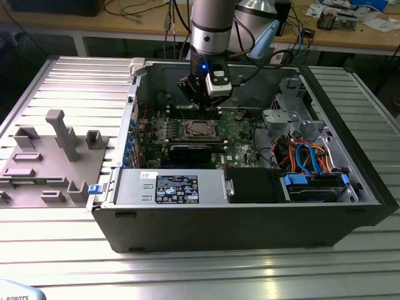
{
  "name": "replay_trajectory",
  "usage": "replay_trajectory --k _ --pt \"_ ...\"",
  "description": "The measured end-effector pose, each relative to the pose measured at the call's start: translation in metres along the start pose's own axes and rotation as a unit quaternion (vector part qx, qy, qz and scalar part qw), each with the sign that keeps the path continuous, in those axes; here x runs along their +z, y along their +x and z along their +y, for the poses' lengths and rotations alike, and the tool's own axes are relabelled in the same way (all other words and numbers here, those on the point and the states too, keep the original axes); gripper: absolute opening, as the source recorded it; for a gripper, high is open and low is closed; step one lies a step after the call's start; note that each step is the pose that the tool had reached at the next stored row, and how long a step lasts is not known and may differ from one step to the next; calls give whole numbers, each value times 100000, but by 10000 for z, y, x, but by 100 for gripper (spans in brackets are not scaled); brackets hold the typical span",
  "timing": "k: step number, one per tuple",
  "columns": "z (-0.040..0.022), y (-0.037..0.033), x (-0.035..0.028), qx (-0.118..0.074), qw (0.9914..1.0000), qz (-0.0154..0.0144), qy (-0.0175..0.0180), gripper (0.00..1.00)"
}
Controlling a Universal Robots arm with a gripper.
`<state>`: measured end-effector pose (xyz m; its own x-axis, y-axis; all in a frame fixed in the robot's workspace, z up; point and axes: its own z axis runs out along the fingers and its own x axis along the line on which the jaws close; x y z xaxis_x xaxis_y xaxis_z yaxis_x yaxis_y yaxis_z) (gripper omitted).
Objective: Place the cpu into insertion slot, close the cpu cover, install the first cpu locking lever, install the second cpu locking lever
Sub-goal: 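Install the first cpu locking lever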
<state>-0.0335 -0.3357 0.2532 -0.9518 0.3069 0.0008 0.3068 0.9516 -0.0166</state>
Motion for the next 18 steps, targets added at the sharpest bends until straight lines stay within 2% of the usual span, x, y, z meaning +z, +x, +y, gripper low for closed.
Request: replay_trajectory --k 18 --pt "0 0 1 -513 99999 -12 11 11"
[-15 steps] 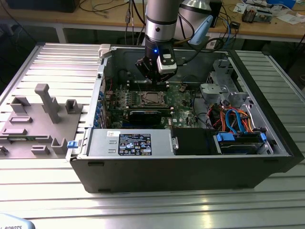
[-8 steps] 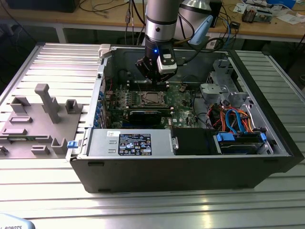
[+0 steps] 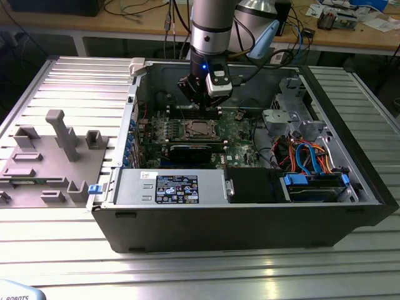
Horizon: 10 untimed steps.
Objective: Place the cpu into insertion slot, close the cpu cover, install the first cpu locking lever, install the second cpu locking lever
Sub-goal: 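Install the first cpu locking lever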
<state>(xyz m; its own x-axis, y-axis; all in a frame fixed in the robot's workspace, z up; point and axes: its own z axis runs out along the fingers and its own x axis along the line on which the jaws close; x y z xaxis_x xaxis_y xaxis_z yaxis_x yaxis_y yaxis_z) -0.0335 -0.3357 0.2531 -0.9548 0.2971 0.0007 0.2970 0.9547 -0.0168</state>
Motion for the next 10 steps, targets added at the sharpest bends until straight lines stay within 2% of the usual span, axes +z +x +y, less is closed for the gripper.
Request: replay_trajectory --k 10 --pt "0 0 0 -1093 99994 -19 0 11"
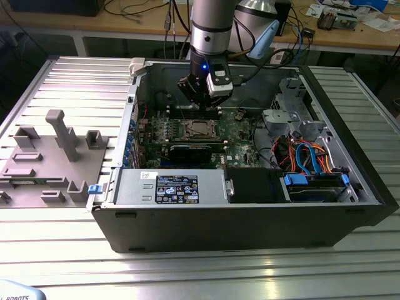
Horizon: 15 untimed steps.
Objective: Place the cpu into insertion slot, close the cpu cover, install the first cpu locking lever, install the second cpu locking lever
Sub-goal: 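Install the first cpu locking lever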
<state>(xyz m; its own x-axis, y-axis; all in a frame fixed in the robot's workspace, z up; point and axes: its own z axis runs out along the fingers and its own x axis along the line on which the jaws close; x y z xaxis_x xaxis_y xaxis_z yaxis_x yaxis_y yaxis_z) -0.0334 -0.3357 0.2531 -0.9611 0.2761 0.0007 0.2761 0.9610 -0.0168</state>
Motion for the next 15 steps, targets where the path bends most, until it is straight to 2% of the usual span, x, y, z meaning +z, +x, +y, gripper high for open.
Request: replay_trajectory --k 15 --pt "0 0 0 -1630 99987 -28 0 11"
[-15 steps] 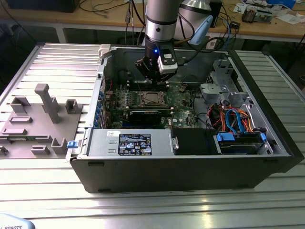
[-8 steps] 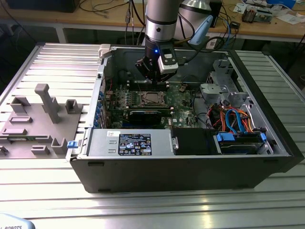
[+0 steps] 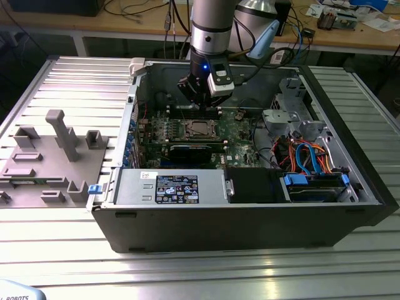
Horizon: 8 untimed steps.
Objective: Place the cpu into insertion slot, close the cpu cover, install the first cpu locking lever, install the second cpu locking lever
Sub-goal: 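Install the first cpu locking lever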
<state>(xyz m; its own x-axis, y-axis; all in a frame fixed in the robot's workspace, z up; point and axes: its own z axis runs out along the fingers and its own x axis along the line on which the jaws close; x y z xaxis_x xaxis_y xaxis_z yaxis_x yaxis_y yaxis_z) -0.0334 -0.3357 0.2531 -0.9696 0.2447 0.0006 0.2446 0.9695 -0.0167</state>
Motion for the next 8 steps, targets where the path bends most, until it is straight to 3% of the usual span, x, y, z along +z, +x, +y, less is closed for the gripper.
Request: replay_trajectory --k 8 --pt "0 0 0 -605 99998 -11 3 11"
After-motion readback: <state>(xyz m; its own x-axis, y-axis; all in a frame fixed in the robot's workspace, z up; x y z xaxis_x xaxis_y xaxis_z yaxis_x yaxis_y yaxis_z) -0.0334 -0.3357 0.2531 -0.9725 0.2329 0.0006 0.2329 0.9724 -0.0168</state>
